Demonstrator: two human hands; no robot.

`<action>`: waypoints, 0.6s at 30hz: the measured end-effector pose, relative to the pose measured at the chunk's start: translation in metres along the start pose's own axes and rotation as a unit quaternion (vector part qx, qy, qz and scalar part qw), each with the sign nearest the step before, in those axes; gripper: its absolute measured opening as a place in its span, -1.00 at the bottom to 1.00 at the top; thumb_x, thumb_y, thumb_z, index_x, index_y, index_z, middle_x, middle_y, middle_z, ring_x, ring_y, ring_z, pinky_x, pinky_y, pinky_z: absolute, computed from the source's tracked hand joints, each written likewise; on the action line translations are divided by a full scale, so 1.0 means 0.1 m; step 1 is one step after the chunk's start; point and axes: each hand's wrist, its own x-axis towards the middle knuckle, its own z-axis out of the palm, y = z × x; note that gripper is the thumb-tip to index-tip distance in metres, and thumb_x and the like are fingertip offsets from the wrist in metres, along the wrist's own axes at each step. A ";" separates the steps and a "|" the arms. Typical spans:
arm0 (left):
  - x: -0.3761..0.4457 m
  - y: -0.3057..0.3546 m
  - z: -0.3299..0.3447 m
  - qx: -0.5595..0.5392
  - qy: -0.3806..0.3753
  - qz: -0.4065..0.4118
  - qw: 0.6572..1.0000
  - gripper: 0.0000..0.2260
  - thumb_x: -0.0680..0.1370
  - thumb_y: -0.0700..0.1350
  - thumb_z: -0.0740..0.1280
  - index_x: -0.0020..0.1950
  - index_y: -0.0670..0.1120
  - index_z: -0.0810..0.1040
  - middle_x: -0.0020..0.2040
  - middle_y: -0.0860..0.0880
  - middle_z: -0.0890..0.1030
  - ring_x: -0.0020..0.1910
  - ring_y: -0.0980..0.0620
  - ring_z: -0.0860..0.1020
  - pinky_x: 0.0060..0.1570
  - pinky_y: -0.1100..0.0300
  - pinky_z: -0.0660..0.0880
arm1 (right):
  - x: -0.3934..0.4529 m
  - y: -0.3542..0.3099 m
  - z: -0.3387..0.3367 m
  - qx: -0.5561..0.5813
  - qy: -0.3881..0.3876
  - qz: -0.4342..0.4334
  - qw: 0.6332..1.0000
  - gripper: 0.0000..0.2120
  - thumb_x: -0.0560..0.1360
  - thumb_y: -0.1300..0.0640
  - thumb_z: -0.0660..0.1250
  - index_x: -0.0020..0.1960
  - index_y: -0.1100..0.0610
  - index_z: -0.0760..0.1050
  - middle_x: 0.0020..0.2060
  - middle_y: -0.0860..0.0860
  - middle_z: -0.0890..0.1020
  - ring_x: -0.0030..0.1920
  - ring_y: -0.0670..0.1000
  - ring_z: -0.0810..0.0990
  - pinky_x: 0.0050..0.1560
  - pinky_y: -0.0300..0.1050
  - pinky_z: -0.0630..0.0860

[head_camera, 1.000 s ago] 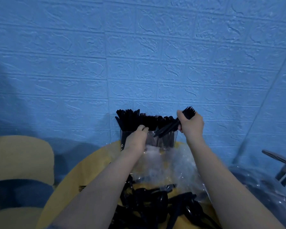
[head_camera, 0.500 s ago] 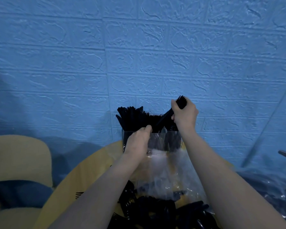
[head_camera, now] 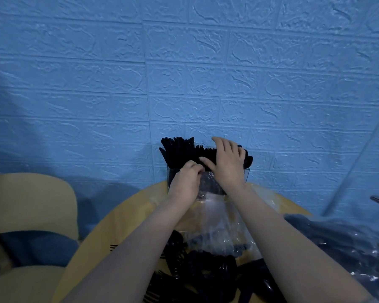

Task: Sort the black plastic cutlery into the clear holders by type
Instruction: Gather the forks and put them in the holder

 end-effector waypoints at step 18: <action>-1.03 -0.41 -0.92 -0.039 -0.040 -0.109 0.992 -0.86 0.55 -0.30 0.29 0.01 -0.16 0.63 -0.02 -0.10 0.65 -0.10 0.11 0.52 -0.23 0.56 0.30 | -0.70 -0.55 -0.75 0.218 -0.181 -0.099 0.954 -0.83 0.52 0.18 0.34 0.09 0.16 0.60 0.02 0.02 0.61 -0.05 -0.08 0.52 0.07 -0.14 0.51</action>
